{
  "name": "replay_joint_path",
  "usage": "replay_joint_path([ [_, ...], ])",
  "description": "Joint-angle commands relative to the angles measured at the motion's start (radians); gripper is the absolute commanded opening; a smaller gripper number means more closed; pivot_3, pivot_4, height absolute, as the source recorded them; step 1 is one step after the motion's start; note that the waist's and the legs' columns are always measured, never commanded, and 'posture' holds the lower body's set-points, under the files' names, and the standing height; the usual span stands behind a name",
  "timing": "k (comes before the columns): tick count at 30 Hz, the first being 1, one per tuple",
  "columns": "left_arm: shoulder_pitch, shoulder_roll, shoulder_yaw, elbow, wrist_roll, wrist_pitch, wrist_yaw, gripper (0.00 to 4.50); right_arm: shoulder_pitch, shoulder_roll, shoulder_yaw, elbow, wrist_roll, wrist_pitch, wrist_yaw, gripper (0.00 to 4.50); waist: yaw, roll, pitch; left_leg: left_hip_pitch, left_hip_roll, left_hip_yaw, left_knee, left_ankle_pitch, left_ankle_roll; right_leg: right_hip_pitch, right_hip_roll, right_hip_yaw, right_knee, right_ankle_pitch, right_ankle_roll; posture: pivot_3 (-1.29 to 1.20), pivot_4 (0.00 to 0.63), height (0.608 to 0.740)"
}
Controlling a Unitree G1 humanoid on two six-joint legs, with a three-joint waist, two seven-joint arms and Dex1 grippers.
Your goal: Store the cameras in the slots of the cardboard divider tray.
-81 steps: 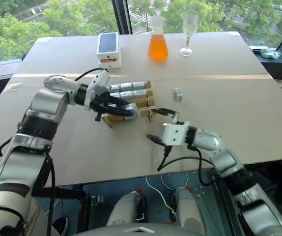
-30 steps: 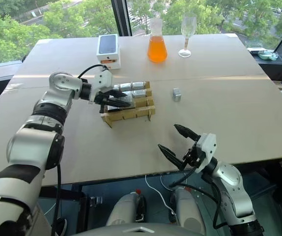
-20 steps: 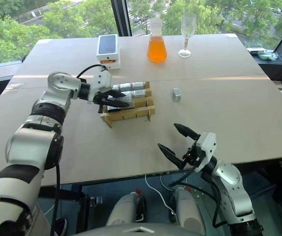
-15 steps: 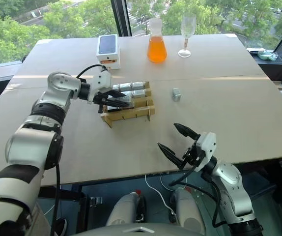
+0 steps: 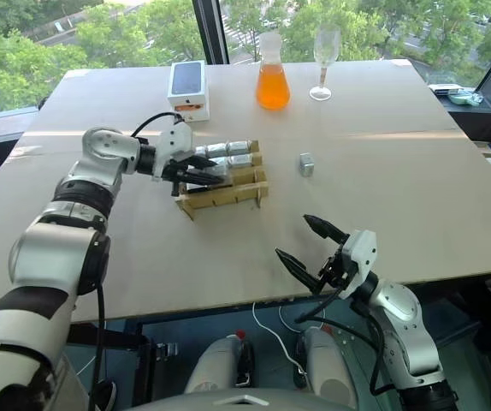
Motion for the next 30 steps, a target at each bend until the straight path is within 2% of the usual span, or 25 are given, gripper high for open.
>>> replay_joint_path([
  [1,-0.033,0.018,0.034,0.006,-0.009,0.027,0.004,0.80,-0.010,0.006,-0.021,-0.016,0.017,-0.020,0.010,4.39,0.000,0.000,0.000,0.000,0.000,0.000,0.000,0.000,0.000,0.000,0.000,0.000,0.000,0.000,0.000,0.00,0.150,0.740],
  [17,-0.047,0.033,0.044,-0.004,-0.012,0.155,-0.136,0.80,-0.018,0.013,-0.029,-0.006,0.013,-0.019,0.013,4.39,-0.001,0.000,0.000,-0.003,0.000,0.000,0.000,0.000,0.000,-0.002,0.000,0.000,-0.003,0.000,0.000,0.00,0.150,0.740],
  [30,-0.073,0.034,0.030,0.022,0.067,0.065,0.010,0.80,-0.026,0.016,-0.031,-0.011,0.013,-0.013,0.005,4.39,-0.002,0.000,0.000,-0.003,0.000,0.000,0.000,0.000,0.000,-0.002,0.000,0.000,-0.003,0.000,0.000,0.00,0.150,0.740],
])
